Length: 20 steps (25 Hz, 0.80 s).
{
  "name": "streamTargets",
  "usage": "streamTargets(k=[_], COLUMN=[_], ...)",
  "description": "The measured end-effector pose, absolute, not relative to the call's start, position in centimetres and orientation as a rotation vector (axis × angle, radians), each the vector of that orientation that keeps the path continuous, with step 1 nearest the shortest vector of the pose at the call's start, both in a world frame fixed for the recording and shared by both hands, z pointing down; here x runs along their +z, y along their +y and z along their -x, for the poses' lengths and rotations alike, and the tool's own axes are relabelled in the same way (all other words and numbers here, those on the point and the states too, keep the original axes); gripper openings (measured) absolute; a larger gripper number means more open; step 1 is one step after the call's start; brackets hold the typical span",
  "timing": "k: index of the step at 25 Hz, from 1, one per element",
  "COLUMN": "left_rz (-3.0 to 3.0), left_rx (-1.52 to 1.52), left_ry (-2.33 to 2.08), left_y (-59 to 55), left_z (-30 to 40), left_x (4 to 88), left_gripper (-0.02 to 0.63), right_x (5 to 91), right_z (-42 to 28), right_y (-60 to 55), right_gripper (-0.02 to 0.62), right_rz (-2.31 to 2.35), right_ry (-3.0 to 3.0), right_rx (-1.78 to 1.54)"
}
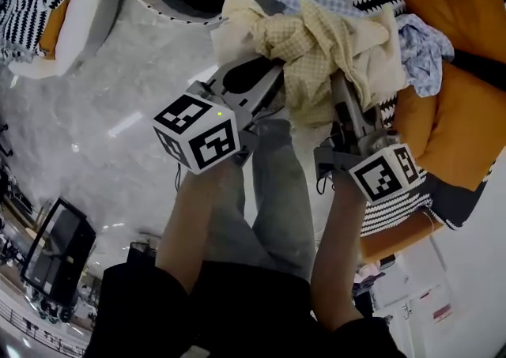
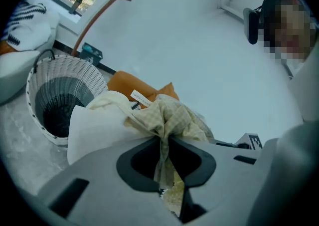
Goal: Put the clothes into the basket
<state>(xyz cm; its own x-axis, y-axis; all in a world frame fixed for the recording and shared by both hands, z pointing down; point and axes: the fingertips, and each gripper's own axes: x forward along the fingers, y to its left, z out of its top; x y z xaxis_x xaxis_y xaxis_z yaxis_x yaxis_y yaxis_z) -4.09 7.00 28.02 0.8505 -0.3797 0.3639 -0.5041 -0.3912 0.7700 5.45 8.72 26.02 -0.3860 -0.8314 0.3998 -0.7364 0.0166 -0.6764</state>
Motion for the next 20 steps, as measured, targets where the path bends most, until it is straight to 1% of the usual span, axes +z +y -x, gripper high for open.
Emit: streamTargets(k=[6, 11, 20], left_rz=[-2.024, -1.987, -1.893], left_rx=[0.171, 0.224, 0.415], left_ry=[-0.817, -0.931, -1.068], left_y=[1.5, -3.4, -9.3], left_z=[12.2, 18.2, 21.7], left_x=[28.8, 31.5, 38.3], left_gripper=[0.054, 0.054, 0.054], right_x=[27.7, 30.6, 37.4], right_z=[2.4, 8.4, 12.0], right_y=[2.3, -3.1, -9.5], right_gripper=[0.054, 0.054, 0.054], right_rz=[1.538, 1.474, 1.531], right_ry=[2.307, 2.409, 2.49], right_rx=[-1.355, -1.416, -1.526])
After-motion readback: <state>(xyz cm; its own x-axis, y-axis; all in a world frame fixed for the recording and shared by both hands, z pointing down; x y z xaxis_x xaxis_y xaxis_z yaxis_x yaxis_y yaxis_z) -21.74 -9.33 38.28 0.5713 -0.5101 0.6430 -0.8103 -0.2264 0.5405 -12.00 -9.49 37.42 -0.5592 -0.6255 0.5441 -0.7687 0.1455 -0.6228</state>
